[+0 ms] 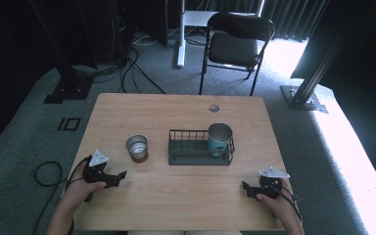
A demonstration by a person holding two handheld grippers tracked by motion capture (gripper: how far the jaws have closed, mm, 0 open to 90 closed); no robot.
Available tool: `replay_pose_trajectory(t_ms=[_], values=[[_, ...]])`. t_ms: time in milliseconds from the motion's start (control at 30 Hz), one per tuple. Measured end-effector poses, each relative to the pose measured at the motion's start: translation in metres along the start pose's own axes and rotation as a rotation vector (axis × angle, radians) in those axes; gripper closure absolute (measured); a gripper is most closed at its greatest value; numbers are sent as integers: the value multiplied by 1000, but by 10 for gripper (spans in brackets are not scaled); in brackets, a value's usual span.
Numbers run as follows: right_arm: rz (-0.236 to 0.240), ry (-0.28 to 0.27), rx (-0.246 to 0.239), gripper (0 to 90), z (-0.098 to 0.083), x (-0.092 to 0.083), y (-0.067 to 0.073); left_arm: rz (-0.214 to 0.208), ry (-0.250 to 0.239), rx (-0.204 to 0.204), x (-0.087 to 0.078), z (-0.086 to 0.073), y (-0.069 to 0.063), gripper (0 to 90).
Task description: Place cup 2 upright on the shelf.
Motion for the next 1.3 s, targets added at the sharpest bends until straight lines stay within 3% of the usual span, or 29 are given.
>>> replay_pose_trajectory(t_ms=[300, 833, 1300], values=[[0, 0, 0, 110, 0, 0, 0, 0, -16, 9, 8, 12, -3, 4], [0, 0, -1, 110, 0, 0, 0, -24, -104, 8, 25, 48, -14, 4], [0, 0, -1, 110, 0, 0, 0, -28, -150, 30, 38, 73, -19, 4]])
Point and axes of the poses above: each handheld gripper's, and its own axes: x roughly forward along the jaws, z roughly out of its top, y roughly to its left, the point moved 10 cm from there along x, roughly forward along the jaws, and after that the axes turned 1 degree about -z, right-handed, at the moved point
